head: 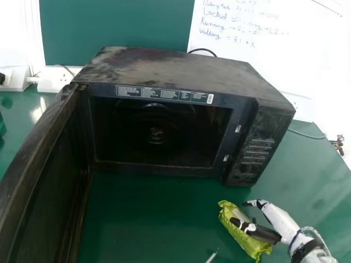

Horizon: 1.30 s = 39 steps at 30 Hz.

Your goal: Put biscuit inside oven

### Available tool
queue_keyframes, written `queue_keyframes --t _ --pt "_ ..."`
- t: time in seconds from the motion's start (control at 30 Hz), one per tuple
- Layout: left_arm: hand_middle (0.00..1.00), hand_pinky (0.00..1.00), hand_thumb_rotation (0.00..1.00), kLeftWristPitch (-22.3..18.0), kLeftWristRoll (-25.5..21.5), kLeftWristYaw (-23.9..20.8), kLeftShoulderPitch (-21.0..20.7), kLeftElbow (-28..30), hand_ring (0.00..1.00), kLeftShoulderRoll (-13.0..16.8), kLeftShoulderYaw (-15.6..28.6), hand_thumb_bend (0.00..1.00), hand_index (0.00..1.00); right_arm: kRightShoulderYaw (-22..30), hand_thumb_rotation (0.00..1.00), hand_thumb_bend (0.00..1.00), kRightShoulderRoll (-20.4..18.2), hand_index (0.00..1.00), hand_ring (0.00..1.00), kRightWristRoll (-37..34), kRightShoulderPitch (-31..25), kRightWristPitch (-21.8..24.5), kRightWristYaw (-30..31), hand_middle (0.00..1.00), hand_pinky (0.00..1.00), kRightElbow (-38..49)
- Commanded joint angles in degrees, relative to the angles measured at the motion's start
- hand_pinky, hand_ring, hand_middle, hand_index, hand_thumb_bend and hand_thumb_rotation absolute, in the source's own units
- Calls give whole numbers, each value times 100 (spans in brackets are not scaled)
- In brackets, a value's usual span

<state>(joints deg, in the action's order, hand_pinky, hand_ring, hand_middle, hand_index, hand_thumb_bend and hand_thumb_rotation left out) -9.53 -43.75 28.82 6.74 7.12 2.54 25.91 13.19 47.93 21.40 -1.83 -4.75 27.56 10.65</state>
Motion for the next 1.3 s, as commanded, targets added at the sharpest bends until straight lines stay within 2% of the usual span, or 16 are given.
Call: queue_keyframes --t 0.0,0.13,0.4,0.87,1.13,1.27 --pt "100 100 82 -42 9 -1 87 78 100 -20 -28 87 100 -50 61 100 101 87 92 120 -159 -8 18 92 93 86" --pt "100 100 82 -79 39 5 101 81 100 -25 -28 87 100 -3 65 100 128 87 91 202 -266 -102 -3 91 92 110" --pt "100 100 82 -60 23 -18 123 98 100 -33 -36 87 100 162 60 99 193 87 91 221 -598 30 119 92 92 399" --pt "100 100 81 -89 72 -58 160 141 100 -74 -68 87 100 262 54 98 120 84 88 510 -993 -193 -168 89 86 549" --pt "100 100 80 -48 -9 -19 195 172 100 -95 -68 87 100 27 55 100 1 83 86 1354 -1031 -352 -871 87 83 454" --pt "100 100 80 -85 38 -31 219 190 100 -111 -75 86 100 -131 53 100 -87 83 87 1714 -1018 -203 -1032 87 86 493"
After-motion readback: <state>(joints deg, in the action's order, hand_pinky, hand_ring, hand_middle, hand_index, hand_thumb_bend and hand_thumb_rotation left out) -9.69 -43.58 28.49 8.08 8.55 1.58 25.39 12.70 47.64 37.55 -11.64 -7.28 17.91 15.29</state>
